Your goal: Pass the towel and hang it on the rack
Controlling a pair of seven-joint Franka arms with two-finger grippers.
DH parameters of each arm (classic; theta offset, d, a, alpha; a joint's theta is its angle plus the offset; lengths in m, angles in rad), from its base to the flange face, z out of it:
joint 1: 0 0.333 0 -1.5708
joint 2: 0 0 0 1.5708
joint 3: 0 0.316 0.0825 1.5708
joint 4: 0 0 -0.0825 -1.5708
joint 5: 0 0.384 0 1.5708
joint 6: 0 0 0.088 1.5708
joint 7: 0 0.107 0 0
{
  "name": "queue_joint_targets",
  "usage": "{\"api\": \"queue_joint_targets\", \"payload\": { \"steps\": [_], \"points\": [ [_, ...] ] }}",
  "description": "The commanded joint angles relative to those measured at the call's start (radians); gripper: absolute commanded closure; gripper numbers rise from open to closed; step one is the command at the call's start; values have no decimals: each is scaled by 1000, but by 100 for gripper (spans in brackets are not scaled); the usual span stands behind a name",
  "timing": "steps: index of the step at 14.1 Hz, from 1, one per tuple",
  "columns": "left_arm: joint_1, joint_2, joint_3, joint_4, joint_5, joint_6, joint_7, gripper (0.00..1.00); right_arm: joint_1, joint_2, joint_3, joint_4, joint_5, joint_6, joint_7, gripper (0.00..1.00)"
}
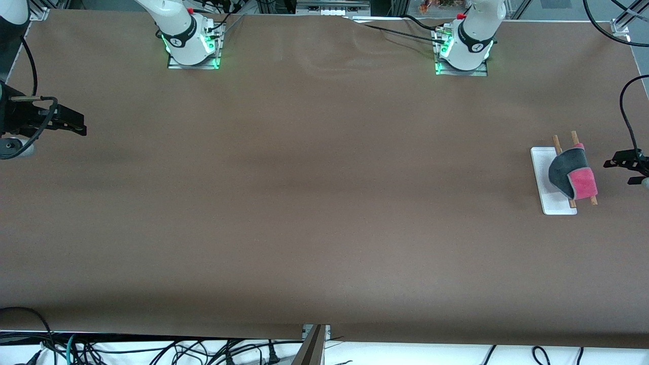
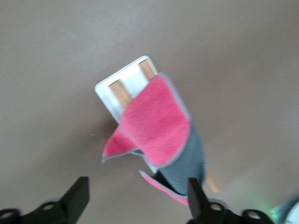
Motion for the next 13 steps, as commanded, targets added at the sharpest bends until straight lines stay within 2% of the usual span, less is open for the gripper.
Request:
{"api": "queue_joint_targets", "payload": {
  "steps": [1,3,8,11,13],
  "points": [
    [-65,-8,0,152,13,-159,-73,0,0,-1,1,3,4,2,16,0],
    [-109,-26,0,183,7,-198,-158,0,0,-1,2,3,4,3,16,0],
    [-221,-111,-2,186,4,-284,-422,0,1,-1,4,3,5,5,16,0],
    [-286,-250,-5,70,-16,-241,-623,0,1,-1,2,3,5,5,16,0],
    [-295,-346,-43,-35,-13,-204,-712,0,1,-1,2,3,5,5,16,0]
  ]
}}
